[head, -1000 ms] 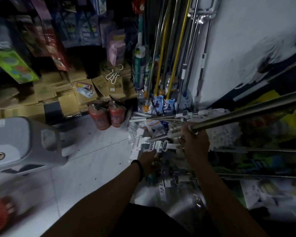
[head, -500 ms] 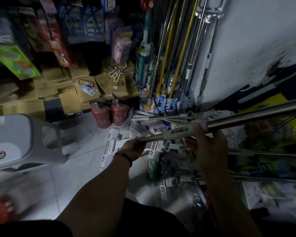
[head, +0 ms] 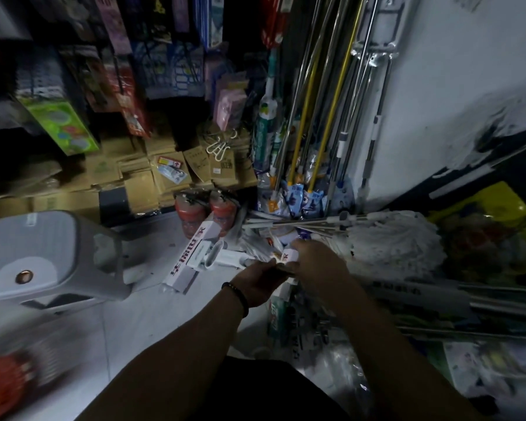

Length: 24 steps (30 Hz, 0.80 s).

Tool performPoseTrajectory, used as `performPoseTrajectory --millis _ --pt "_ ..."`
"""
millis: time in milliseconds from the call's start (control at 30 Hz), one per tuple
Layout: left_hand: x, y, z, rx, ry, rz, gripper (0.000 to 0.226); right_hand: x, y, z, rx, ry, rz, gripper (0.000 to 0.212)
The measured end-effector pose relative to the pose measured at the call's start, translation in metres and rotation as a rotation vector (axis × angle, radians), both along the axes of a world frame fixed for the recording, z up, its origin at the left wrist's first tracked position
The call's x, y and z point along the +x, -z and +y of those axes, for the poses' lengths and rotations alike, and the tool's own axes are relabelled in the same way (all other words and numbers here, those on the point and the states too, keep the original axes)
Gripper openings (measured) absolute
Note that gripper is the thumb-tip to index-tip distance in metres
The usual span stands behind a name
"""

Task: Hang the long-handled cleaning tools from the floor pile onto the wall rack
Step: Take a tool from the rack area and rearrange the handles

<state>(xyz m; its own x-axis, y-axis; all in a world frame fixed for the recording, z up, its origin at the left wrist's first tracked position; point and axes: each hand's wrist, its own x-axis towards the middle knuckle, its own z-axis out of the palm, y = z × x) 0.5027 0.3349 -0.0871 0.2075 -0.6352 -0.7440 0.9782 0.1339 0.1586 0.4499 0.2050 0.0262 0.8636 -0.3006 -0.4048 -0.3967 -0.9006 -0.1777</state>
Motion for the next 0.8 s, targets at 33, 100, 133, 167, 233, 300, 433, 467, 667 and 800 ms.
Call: performPoseTrajectory --millis 33,100,133,167,233,300,433,467,667,800 --pt "-0.003 -0.009 -0.003 -0.005 0.008 -0.014 0.03 -0.002 0.005 0.002 -0.029 -0.007 0.093 0.032" --pt "-0.007 -0.02 -0.01 0.018 0.051 -0.065 0.022 -0.009 0.013 0.001 -0.028 -0.011 0.143 0.031" --pt "-0.008 -0.025 -0.012 0.043 0.076 -0.086 0.018 -0.013 0.015 -0.003 -0.001 -0.01 0.148 0.032" --pt "-0.009 -0.03 -0.012 0.059 0.096 -0.105 0.014 -0.017 0.013 -0.008 0.052 0.02 0.145 0.034" --pt "-0.004 -0.035 -0.009 0.077 0.135 -0.176 0.02 -0.025 0.007 -0.02 0.172 0.15 0.114 0.043" --pt "0.009 -0.04 -0.004 0.054 0.066 -0.21 0.034 -0.034 -0.003 -0.032 0.222 0.253 0.07 0.044" --pt "0.054 -0.055 -0.008 0.097 -0.326 -0.199 0.051 -0.051 -0.018 -0.053 0.292 0.355 -0.043 0.038" --pt "0.063 -0.06 -0.012 0.12 -0.353 -0.217 0.056 -0.054 -0.022 -0.055 0.314 0.37 -0.081 0.037" --pt "0.076 -0.105 -0.049 0.081 -0.281 -0.324 0.043 -0.068 -0.044 -0.067 0.392 0.445 -0.314 0.017" --pt "0.077 -0.124 -0.069 -0.003 -0.161 -0.473 0.049 -0.071 -0.049 -0.088 0.43 0.475 -0.483 0.015"
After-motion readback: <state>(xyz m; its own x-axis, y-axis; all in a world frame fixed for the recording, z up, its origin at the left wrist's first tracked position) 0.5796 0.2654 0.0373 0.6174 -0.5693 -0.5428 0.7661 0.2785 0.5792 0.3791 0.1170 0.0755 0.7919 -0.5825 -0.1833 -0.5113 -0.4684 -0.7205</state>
